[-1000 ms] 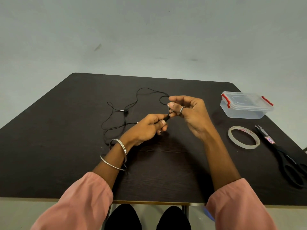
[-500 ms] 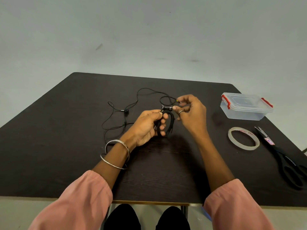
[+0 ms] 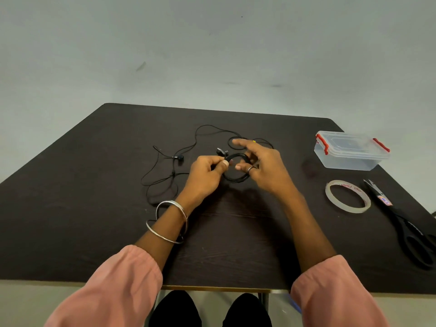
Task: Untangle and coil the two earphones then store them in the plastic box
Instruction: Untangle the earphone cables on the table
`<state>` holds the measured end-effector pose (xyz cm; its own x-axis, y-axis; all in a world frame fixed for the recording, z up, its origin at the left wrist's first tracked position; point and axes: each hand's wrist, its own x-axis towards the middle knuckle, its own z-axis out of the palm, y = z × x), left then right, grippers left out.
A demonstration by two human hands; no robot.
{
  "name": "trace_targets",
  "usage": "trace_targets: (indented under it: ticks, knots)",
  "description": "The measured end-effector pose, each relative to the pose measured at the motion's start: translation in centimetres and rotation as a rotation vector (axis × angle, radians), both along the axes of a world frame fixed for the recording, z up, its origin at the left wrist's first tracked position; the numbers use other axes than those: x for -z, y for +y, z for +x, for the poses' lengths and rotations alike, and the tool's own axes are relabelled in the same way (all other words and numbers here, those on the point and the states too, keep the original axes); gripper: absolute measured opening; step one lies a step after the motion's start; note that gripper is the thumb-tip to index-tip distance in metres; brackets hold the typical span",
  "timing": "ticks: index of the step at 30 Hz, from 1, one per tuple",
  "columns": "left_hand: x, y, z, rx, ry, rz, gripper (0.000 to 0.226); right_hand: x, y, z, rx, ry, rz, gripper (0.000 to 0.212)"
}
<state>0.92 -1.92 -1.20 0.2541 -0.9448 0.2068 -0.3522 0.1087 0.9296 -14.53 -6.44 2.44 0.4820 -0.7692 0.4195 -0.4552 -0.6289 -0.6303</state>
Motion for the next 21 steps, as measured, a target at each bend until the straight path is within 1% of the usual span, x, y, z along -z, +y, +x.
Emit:
trace_targets:
  ticks: [1, 3, 6, 9, 11, 13, 15, 17, 19, 21]
  knots:
    - [-0.01, 0.04, 0.02, -0.051, -0.047, -0.010, 0.017, 0.04, -0.03, -0.01, 0.002, 0.037, -0.029, 0.056]
    - [-0.11, 0.13, 0.08, -0.128, -0.126, -0.049, 0.020, 0.22, -0.16, 0.01, 0.008, 0.085, -0.054, 0.058]
    - [-0.48, 0.38, 0.02, -0.107, -0.224, -0.122, 0.021, 0.67, -0.50, 0.09, 0.009, 0.205, -0.128, 0.060]
    - [-0.73, 0.49, -0.12, -0.066, -0.337, -0.198, 0.020, 0.91, -0.75, 0.06, 0.034, 0.336, -0.189, 0.050]
    - [-0.78, 0.48, -0.15, -0.051, -0.384, -0.233, 0.018, 0.94, -0.86, 0.06, 0.063, 0.344, -0.175, 0.044]
    - [-0.69, 0.52, -0.27, -0.042, -0.439, -0.260, 0.017, 0.83, -0.84, 0.16, 0.073, 0.285, -0.126, 0.038]
    - [-0.61, 0.54, -0.43, -0.043, -0.463, -0.271, 0.015, 0.72, -0.95, 0.14, 0.090, 0.195, -0.012, 0.030]
    - [-0.67, 0.57, -0.43, -0.065, -0.387, -0.264, 0.015, 0.57, -1.03, -0.14, 0.076, 0.091, 0.164, 0.025]
    - [-0.74, 0.57, -0.15, -0.080, -0.285, -0.265, 0.016, 0.29, -0.84, -0.39, -0.010, -0.046, 0.355, 0.028]
    - [-0.77, 0.53, 0.05, -0.072, -0.263, -0.266, 0.013, -0.03, -0.41, -0.37, -0.084, -0.165, 0.455, 0.023]
